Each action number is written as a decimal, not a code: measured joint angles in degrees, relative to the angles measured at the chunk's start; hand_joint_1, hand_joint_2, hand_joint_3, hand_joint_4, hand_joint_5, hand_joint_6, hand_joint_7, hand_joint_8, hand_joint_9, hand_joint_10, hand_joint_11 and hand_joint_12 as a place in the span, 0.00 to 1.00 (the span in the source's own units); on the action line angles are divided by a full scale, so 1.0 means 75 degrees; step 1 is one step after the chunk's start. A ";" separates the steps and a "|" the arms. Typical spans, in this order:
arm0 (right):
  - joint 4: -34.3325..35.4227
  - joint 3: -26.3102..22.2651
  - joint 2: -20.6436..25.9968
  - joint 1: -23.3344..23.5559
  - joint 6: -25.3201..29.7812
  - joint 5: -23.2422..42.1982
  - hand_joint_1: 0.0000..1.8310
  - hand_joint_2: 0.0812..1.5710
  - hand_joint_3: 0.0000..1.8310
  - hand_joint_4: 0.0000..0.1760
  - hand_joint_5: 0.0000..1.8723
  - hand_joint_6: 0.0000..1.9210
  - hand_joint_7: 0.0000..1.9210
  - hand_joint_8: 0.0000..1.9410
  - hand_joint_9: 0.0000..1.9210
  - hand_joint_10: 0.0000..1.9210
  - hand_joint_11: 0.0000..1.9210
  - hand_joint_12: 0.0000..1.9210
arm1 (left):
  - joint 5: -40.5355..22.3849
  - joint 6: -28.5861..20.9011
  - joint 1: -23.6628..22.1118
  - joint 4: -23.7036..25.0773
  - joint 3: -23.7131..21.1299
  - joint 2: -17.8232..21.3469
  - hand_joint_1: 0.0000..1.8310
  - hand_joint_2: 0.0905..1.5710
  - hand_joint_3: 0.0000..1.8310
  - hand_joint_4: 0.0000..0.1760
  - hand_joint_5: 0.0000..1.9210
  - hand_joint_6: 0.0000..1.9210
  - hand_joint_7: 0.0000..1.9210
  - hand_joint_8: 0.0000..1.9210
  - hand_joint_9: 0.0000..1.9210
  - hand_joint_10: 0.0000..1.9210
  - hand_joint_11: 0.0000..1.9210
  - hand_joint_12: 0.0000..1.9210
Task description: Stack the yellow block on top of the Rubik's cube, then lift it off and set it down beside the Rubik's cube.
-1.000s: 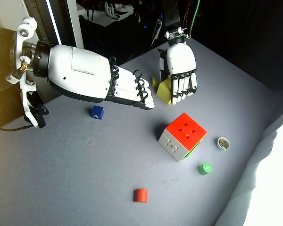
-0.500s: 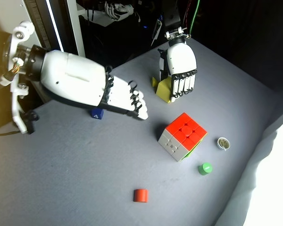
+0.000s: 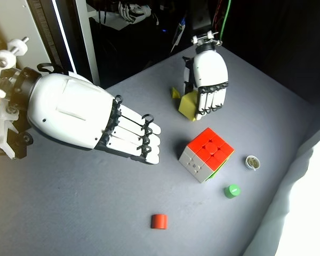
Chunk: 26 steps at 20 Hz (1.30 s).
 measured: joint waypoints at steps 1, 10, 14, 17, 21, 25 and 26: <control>0.0143 0.0102 -0.0006 0.0009 0.0000 -0.0012 0.05 0.83 0.00 0.00 0.06 0.00 0.05 0.00 0.03 0.00 0.00 0.05 | 0.0143 0.0003 -0.0119 0.0003 0.0125 -0.0012 0.67 0.72 0.00 0.00 0.49 0.46 0.45 0.72 0.39 0.60 0.28 0.74; 0.0184 0.0117 -0.0015 0.0032 -0.0076 -0.0070 0.04 0.82 0.00 0.00 0.08 0.00 0.07 0.00 0.05 0.00 0.00 0.13 | 0.1072 0.0015 -0.1003 0.0157 0.1390 -0.0341 0.67 0.73 0.00 0.00 0.49 0.47 0.45 0.72 0.38 0.60 0.28 0.74; 0.0184 0.0117 -0.0015 0.0064 -0.0085 -0.0090 0.06 0.82 0.00 0.00 0.09 0.00 0.08 0.00 0.06 0.00 0.00 0.13 | 0.1416 0.0015 -0.1445 0.0274 0.1836 -0.0475 0.67 0.72 0.00 0.00 0.50 0.45 0.46 0.70 0.40 0.58 0.29 0.73; 0.0184 0.0108 -0.0015 0.0064 -0.0099 -0.0082 0.07 0.82 0.00 0.00 0.09 0.00 0.08 0.00 0.05 0.00 0.00 0.11 | 0.1614 0.0012 -0.1728 0.0350 0.2017 -0.0490 0.67 0.71 0.00 0.00 0.51 0.44 0.46 0.69 0.40 0.58 0.30 0.72; 0.0184 0.0108 -0.0015 0.0064 -0.0149 -0.0085 0.05 0.82 0.00 0.00 0.06 0.00 0.06 0.00 0.04 0.00 0.00 0.07 | 0.1958 0.0015 -0.2113 0.0353 0.2288 -0.0507 0.67 0.73 0.00 0.00 0.49 0.47 0.45 0.72 0.39 0.60 0.29 0.73; 0.0184 0.0108 -0.0023 0.0064 -0.0152 -0.0085 0.05 0.82 0.00 0.00 0.07 0.00 0.06 0.00 0.04 0.00 0.00 0.08 | 0.2652 0.0012 -0.2535 0.0551 0.2664 -0.0784 0.67 0.72 0.00 0.00 0.51 0.44 0.46 0.70 0.40 0.59 0.29 0.72; 0.0187 0.0102 -0.0023 0.0064 -0.0152 -0.0085 0.08 0.81 0.00 0.00 0.09 0.01 0.08 0.00 0.05 0.01 0.00 0.12 | 0.2830 0.0015 -0.2614 0.0580 0.2745 -0.0868 0.67 0.72 0.00 0.00 0.49 0.47 0.45 0.71 0.39 0.60 0.29 0.73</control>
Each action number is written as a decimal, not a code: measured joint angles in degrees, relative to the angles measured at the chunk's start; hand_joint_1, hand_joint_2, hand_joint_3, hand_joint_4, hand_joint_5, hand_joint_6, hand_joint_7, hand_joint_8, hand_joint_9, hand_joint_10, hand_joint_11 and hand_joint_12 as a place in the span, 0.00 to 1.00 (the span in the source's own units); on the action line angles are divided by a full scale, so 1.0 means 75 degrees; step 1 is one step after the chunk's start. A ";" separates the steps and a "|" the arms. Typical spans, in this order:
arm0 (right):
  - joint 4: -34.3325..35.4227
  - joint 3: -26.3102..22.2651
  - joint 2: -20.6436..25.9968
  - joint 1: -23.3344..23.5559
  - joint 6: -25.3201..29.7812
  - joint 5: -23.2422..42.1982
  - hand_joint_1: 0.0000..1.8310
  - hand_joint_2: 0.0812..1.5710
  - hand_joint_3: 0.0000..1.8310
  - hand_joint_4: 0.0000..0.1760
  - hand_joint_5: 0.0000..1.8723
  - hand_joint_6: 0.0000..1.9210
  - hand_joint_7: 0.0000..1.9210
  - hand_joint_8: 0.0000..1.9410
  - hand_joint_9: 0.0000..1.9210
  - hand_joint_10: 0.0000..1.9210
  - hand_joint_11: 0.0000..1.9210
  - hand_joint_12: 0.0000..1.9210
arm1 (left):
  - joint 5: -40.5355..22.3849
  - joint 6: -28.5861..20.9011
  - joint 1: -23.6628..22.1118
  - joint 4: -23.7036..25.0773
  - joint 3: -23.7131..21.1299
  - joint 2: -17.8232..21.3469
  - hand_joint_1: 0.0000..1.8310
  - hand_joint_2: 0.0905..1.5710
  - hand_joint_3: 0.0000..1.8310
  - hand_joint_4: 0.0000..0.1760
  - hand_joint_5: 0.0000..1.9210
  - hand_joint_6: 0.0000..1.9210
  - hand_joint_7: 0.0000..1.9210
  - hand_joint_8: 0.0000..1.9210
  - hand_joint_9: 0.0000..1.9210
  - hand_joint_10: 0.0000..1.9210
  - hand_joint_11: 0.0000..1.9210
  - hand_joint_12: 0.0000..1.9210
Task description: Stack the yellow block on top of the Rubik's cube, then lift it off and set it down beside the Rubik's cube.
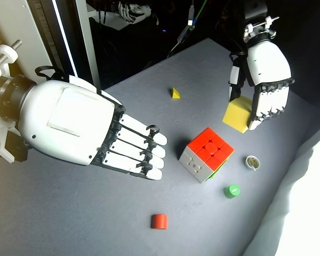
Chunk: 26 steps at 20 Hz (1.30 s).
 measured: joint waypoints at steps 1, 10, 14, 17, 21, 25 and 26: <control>-0.0003 -0.0003 0.0000 0.0000 0.0000 0.0000 0.07 0.82 0.00 0.00 0.08 0.00 0.07 0.00 0.04 0.00 0.00 0.08 | 0.0291 -0.0003 -0.0096 0.0050 0.0134 -0.0128 0.67 0.72 0.00 0.00 0.49 0.46 0.45 0.71 0.39 0.60 0.28 0.73; 0.0000 -0.0003 0.0000 0.0041 -0.0003 0.0012 0.07 0.81 0.00 0.00 0.07 0.00 0.08 0.00 0.05 0.00 0.00 0.11 | 0.1000 0.0000 -0.0425 0.0236 0.0574 -0.0734 0.67 0.72 0.00 0.00 0.50 0.44 0.46 0.71 0.40 0.59 0.28 0.73; -0.0003 -0.0003 0.0000 0.0041 -0.0006 0.0009 0.07 0.81 0.00 0.00 0.08 0.00 0.08 0.00 0.06 0.00 0.00 0.10 | 0.1166 0.0000 -0.0522 0.0256 0.0711 -0.0994 0.67 0.72 0.00 0.00 0.49 0.47 0.45 0.70 0.40 0.58 0.28 0.73; -0.0003 -0.0026 0.0000 0.0041 -0.0006 0.0015 0.05 0.82 0.00 0.00 0.06 0.00 0.07 0.00 0.04 0.00 0.00 0.05 | 0.1166 0.0000 -0.0545 0.0256 0.0749 -0.1180 0.67 0.72 0.00 0.00 0.49 0.47 0.46 0.70 0.40 0.58 0.29 0.73; -0.0003 -0.0026 0.0000 0.0041 -0.0009 0.0015 0.07 0.81 0.00 0.00 0.10 0.01 0.10 0.01 0.07 0.01 0.00 0.16 | 0.1271 0.0000 -0.0527 0.0274 0.0854 -0.1460 0.67 0.72 0.00 0.00 0.49 0.46 0.45 0.72 0.39 0.59 0.29 0.74; -0.0003 -0.0026 -0.0003 0.0041 -0.0009 0.0012 0.06 0.81 0.00 0.00 0.08 0.00 0.09 0.00 0.06 0.01 0.00 0.13 | 0.1259 0.0000 -0.0525 0.0338 0.1032 -0.1734 0.68 0.71 0.00 0.00 0.52 0.41 0.47 0.68 0.41 0.59 0.30 0.73; -0.0003 -0.0026 -0.0003 0.0041 -0.0009 0.0017 0.06 0.81 0.00 0.00 0.09 0.00 0.09 0.00 0.06 0.01 0.00 0.15 | 0.1227 0.0003 -0.0504 0.0370 0.1067 -0.1824 0.67 0.71 0.00 0.00 0.50 0.45 0.47 0.69 0.41 0.59 0.29 0.74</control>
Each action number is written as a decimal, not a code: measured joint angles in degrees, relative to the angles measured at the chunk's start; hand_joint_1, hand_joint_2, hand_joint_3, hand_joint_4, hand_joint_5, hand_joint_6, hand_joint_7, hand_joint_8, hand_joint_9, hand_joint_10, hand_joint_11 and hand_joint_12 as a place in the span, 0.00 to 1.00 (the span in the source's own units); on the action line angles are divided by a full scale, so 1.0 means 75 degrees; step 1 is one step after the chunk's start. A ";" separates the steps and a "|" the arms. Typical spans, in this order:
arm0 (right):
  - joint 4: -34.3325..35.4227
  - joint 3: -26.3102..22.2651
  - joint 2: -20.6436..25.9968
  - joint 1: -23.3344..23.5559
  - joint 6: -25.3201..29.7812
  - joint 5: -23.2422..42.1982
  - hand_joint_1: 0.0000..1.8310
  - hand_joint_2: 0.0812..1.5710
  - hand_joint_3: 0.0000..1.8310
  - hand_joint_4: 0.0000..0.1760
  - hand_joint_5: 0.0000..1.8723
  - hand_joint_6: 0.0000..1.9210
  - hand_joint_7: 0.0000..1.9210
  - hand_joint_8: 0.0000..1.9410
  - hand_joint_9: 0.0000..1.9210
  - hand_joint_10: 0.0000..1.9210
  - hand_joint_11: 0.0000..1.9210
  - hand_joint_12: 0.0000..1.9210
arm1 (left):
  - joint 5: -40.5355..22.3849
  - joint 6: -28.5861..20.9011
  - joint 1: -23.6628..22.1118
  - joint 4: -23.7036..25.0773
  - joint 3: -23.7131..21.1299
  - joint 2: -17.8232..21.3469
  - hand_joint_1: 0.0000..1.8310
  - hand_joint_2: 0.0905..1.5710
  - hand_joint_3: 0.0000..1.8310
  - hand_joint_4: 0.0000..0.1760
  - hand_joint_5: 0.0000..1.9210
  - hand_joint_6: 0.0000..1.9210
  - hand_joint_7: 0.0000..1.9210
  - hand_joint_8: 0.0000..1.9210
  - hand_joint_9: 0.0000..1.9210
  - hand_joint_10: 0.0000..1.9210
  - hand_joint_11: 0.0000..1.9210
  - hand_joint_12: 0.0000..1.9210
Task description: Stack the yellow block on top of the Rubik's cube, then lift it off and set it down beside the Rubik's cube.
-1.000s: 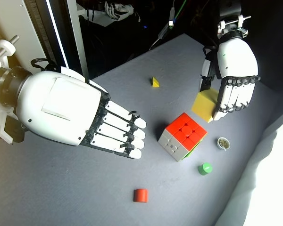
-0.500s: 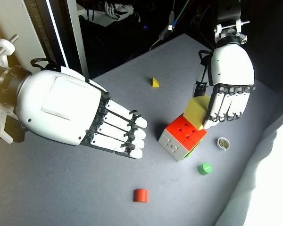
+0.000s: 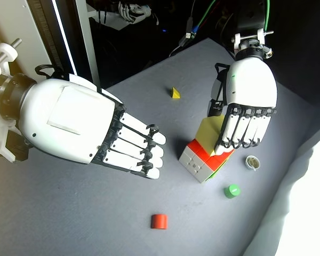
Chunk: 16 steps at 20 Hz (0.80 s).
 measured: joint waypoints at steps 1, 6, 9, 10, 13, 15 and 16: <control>0.0000 0.0000 0.0000 0.0000 0.0000 0.0000 0.07 0.81 0.00 0.00 0.09 0.00 0.09 0.00 0.06 0.00 0.00 0.15 | -0.0009 -0.0003 0.0020 -0.0003 0.0023 -0.0035 0.67 0.71 0.00 0.00 0.50 0.45 0.46 0.69 0.40 0.59 0.29 0.74; 0.0000 0.0000 0.0003 0.0000 0.0000 -0.0003 0.08 0.81 0.00 0.00 0.09 0.00 0.09 0.00 0.06 0.00 0.00 0.11 | -0.0015 -0.0032 0.0090 0.0023 0.0128 -0.0119 0.67 0.72 0.00 0.00 0.50 0.44 0.46 0.70 0.39 0.58 0.28 0.73; 0.0000 0.0000 0.0003 0.0000 0.0000 -0.0003 0.09 0.80 0.00 0.00 0.10 0.00 0.09 0.00 0.06 0.00 0.00 0.12 | 0.0029 -0.0079 0.0099 0.0058 0.0239 -0.0157 0.67 0.73 0.00 0.00 0.49 0.46 0.44 0.74 0.38 0.64 0.28 0.77; 0.0000 0.0000 0.0003 0.0000 0.0000 -0.0003 0.08 0.80 0.00 0.00 0.10 0.00 0.09 0.00 0.06 0.00 0.00 0.14 | 0.0047 -0.0099 0.0096 0.0055 0.0271 -0.0157 0.67 0.73 0.00 0.00 0.49 0.46 0.44 0.74 0.37 0.64 0.27 0.77; 0.0000 0.0000 0.0003 0.0000 0.0000 -0.0003 0.09 0.80 0.00 0.00 0.11 0.00 0.10 0.00 0.07 0.00 0.00 0.16 | 0.0058 -0.0117 0.0096 0.0093 0.0341 -0.0195 0.67 0.72 0.00 0.00 0.49 0.46 0.45 0.72 0.39 0.61 0.28 0.76; 0.0000 0.0000 0.0003 0.0000 0.0000 -0.0003 0.08 0.80 0.00 0.00 0.11 0.00 0.10 0.00 0.07 0.00 0.00 0.19 | 0.0108 -0.0119 0.0076 0.0143 0.0367 -0.0195 0.67 0.72 0.00 0.00 0.49 0.46 0.45 0.73 0.38 0.62 0.27 0.76; 0.0000 0.0000 0.0003 0.0000 0.0000 -0.0003 0.07 0.81 0.00 0.00 0.11 0.00 0.10 0.00 0.07 0.00 0.00 0.18 | 0.0137 -0.0119 0.0061 0.0189 0.0396 -0.0198 0.67 0.72 0.00 0.00 0.49 0.46 0.45 0.72 0.38 0.62 0.28 0.76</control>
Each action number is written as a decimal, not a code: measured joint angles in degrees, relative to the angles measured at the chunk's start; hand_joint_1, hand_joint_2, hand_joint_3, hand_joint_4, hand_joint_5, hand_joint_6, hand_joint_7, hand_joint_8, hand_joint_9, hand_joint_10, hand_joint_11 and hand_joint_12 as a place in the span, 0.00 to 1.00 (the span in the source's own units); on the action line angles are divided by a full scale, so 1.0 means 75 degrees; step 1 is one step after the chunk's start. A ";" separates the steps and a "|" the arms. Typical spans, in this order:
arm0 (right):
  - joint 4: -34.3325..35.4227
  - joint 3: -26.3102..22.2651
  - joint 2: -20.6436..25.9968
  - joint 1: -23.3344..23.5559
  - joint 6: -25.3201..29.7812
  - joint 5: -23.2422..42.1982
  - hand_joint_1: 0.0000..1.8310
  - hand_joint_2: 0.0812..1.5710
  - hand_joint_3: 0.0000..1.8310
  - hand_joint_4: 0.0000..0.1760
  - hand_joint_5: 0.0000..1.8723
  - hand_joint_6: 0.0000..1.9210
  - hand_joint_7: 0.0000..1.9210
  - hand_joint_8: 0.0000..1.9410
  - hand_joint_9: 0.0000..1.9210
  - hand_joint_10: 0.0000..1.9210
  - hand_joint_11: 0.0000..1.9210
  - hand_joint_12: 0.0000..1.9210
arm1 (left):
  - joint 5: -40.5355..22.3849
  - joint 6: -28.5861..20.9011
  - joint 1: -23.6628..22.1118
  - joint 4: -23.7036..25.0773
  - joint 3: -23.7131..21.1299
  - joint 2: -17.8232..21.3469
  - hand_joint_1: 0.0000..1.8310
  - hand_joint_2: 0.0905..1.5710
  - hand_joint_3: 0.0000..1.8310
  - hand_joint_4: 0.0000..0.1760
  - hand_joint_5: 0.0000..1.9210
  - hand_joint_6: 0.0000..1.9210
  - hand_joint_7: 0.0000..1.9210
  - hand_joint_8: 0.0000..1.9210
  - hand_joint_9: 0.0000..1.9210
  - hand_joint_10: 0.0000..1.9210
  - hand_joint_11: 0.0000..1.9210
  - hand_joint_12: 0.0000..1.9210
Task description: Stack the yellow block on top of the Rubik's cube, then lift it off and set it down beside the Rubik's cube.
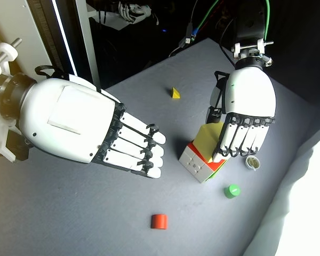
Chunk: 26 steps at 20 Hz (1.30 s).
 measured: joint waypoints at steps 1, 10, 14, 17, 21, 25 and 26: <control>0.0000 0.0000 0.0000 0.0000 0.0000 0.0000 0.07 0.81 0.00 0.00 0.11 0.00 0.10 0.00 0.07 0.00 0.00 0.19 | 0.0041 0.0003 -0.0020 0.0076 0.0047 -0.0006 0.67 0.71 0.00 0.00 0.50 0.44 0.47 0.69 0.40 0.60 0.30 0.74; 0.0000 0.0000 0.0000 0.0006 0.0000 0.0000 0.08 0.81 0.00 0.00 0.12 0.00 0.11 0.00 0.08 0.01 0.00 0.22 | 0.0160 0.0061 -0.0067 0.0321 0.0146 0.0044 0.67 0.72 0.00 0.00 0.49 0.46 0.46 0.71 0.39 0.62 0.30 0.75; 0.0000 0.0000 0.0000 0.0006 0.0000 0.0000 0.06 0.81 0.00 0.00 0.10 0.00 0.10 0.00 0.07 0.00 0.00 0.19 | 0.0128 0.0082 -0.0041 0.0300 0.0122 0.0052 0.67 0.72 0.00 0.00 0.49 0.45 0.45 0.73 0.38 0.62 0.28 0.76; 0.0000 0.0000 0.0000 0.0006 0.0000 0.0000 0.07 0.81 0.00 0.00 0.10 0.00 0.10 0.00 0.07 0.00 0.00 0.22 | 0.0131 0.0082 -0.0044 0.0318 0.0122 0.0052 0.67 0.72 0.00 0.00 0.49 0.46 0.45 0.71 0.39 0.61 0.30 0.75; 0.0000 0.0000 0.0000 0.0006 0.0000 0.0000 0.06 0.81 0.00 0.00 0.10 0.00 0.10 0.00 0.07 0.00 0.00 0.17 | 0.0122 0.0082 -0.0035 0.0318 0.0117 0.0052 0.67 0.72 0.00 0.00 0.49 0.46 0.44 0.72 0.39 0.59 0.29 0.74; 0.0000 0.0000 0.0000 0.0006 0.0000 0.0000 0.07 0.81 0.00 0.00 0.11 0.00 0.11 0.00 0.08 0.00 0.00 0.21 | 0.0073 0.0085 -0.0003 0.0289 0.0099 0.0052 0.65 0.76 0.00 0.00 0.40 0.61 0.43 0.73 0.31 0.58 0.19 0.79; 0.0000 0.0000 0.0000 0.0006 0.0000 0.0000 0.09 0.80 0.00 0.00 0.12 0.00 0.11 0.00 0.08 0.00 0.00 0.22 | 0.0076 0.0085 -0.0003 0.0291 0.0099 0.0052 0.55 0.77 0.00 0.00 0.26 0.38 0.33 0.40 0.27 0.43 0.10 0.73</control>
